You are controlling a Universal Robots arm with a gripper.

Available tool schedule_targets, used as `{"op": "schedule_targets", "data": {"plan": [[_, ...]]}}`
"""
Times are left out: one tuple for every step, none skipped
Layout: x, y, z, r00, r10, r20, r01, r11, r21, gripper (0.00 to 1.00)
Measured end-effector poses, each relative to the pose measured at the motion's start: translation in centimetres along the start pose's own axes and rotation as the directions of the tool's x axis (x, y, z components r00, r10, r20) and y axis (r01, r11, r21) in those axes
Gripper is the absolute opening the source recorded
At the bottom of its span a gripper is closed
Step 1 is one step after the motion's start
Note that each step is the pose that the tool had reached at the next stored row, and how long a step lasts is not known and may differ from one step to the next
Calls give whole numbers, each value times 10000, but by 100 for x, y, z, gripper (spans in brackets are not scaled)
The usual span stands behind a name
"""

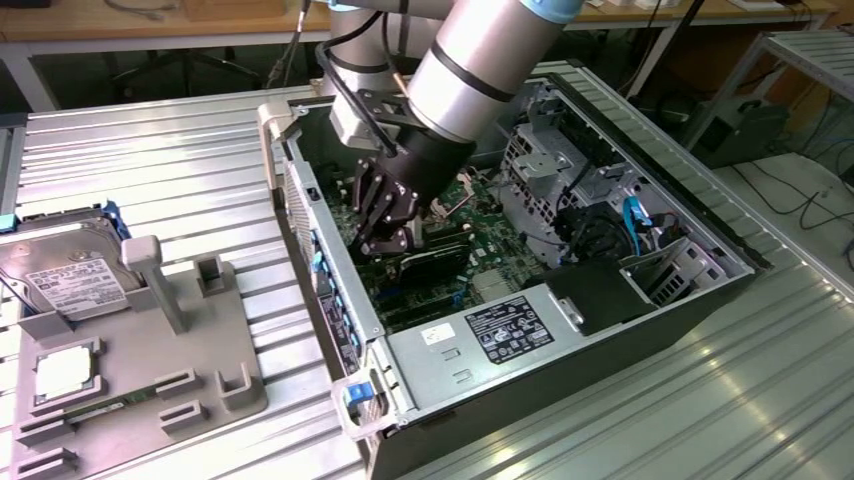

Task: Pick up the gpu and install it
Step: 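Press down on the gpu until it lock into place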

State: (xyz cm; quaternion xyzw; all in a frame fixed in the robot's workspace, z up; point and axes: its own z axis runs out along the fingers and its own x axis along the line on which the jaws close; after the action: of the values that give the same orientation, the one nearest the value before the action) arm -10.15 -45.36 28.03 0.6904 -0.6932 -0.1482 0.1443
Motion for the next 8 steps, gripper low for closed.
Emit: {"op": "schedule_targets", "data": {"plan": [[0, 2, 1, 10000, 0, -1, 0, 10000, -1, 11], [0, 8, 6, 10000, 1, 0, -1, 10000, -4, 11], [1, 9, 6, 10000, 1, -2, -1, 10000, -9, 11], [1, 9, 6, 10000, 2, -3, -2, 10000, -10, 11], [1, 9, 7, 10000, 1, -3, -1, 10000, -10, 11], [1, 8, 8, 10000, 1, -2, -1, 10000, -10, 11], [1, 11, 11, 10000, 0, 0, 0, 10000, -10, 11], [0, 13, 13, 10000, 0, 1, 0, 10000, -9, 11]]}}
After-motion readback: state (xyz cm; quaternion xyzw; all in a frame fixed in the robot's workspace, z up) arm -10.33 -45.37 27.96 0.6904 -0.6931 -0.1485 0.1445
